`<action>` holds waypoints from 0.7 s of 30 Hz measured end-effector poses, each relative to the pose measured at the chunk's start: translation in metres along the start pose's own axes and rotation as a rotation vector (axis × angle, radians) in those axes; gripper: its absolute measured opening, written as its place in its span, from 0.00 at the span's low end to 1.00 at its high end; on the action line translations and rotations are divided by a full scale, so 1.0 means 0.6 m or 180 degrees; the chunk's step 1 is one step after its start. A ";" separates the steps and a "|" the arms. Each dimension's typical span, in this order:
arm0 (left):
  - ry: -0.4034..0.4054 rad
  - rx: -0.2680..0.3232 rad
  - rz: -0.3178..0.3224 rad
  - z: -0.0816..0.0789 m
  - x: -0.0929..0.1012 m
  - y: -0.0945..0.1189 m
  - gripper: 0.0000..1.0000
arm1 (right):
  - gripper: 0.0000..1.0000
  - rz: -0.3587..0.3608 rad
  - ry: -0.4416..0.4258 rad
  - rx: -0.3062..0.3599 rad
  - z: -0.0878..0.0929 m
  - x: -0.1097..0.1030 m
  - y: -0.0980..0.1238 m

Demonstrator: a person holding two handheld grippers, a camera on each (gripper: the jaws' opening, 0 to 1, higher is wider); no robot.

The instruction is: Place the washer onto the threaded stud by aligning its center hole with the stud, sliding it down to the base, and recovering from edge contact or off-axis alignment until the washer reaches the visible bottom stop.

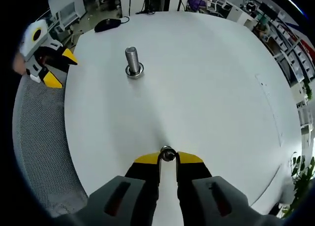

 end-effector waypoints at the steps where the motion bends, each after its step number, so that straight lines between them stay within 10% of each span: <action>1: -0.0003 0.0000 -0.0002 0.000 0.000 0.000 0.33 | 0.14 -0.0007 0.0005 -0.0019 0.000 0.000 -0.003; 21: -0.0014 -0.0013 0.0002 0.001 -0.001 -0.001 0.32 | 0.15 -0.0165 -0.0196 -0.0116 0.011 -0.003 -0.038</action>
Point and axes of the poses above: the point that each gripper's makers call its tool centre point, and the gripper's own axes: y roughly backward along the fingers, x roughly to its right, z roughly out of its underside, the point moved 7 cm from there along y, roughly backward along the fingers, and after that the axes turned 7 degrees about -z, right-handed, at the moved point
